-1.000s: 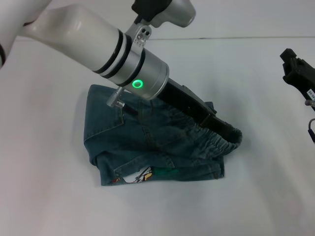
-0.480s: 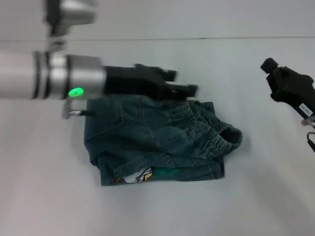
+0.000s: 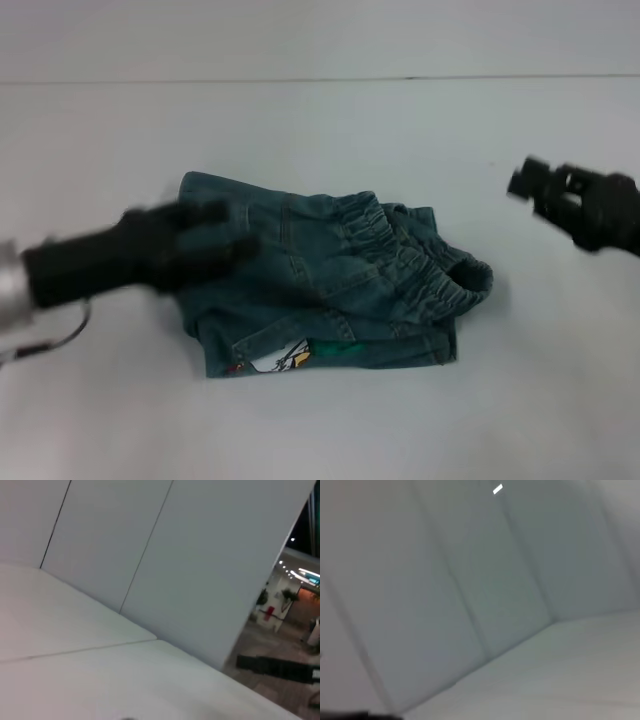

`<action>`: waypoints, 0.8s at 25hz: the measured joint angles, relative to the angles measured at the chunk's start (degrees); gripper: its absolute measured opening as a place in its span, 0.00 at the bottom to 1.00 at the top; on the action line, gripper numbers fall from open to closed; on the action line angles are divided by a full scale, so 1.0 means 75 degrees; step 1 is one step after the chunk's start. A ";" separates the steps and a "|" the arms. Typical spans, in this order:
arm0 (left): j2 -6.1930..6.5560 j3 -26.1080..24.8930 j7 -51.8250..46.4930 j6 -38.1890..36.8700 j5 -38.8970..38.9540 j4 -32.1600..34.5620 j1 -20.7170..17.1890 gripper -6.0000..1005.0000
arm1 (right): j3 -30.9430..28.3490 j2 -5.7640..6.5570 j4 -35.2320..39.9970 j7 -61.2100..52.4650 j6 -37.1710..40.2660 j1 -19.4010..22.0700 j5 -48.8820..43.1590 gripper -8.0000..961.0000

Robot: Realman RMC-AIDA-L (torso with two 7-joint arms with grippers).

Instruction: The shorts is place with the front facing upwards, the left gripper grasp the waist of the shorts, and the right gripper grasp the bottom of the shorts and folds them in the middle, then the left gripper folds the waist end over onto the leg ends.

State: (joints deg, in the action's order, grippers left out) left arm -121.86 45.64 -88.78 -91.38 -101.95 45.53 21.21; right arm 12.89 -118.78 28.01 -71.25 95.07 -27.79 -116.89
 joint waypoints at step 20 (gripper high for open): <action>0.0175 -0.1492 0.0390 -0.1340 -0.2218 0.0108 -0.0293 0.80 | 0.1654 0.0437 0.0836 -0.0569 0.0892 0.0328 -0.1178 0.73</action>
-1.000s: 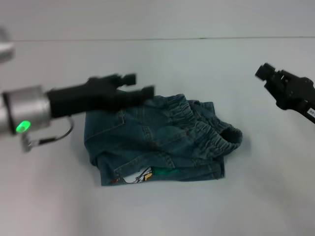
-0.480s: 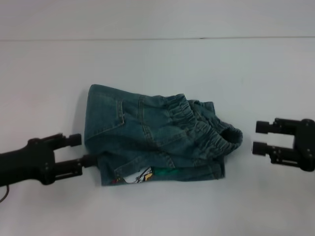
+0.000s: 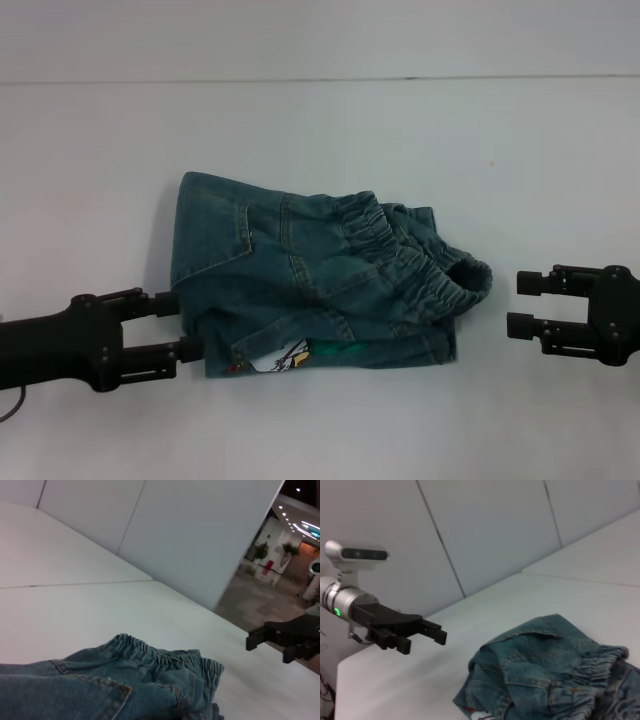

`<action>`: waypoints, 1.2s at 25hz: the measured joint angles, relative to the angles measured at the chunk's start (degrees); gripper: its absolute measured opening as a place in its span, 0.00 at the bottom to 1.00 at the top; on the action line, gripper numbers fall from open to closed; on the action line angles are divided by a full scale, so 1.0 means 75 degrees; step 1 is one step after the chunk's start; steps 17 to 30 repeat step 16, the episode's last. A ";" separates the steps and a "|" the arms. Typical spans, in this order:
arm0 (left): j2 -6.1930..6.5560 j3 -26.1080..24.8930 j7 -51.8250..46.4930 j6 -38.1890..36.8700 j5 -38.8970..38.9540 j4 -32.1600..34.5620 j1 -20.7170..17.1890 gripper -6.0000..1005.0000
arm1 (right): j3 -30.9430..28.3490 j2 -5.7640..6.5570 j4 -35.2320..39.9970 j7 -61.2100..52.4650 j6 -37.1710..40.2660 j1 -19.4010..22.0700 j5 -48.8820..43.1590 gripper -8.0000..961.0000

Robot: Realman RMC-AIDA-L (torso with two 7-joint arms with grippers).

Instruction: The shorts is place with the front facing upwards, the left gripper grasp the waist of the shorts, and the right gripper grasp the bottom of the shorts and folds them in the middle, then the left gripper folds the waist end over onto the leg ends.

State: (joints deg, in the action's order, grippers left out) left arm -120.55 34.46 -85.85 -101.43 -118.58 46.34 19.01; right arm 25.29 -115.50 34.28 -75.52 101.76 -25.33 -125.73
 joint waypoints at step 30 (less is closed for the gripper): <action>-0.0007 0.0040 -0.0188 -0.0023 -0.0033 -0.0003 0.0076 0.80 | 0.0027 -0.0039 0.0000 -0.0001 -0.0094 0.0050 -0.0111 0.73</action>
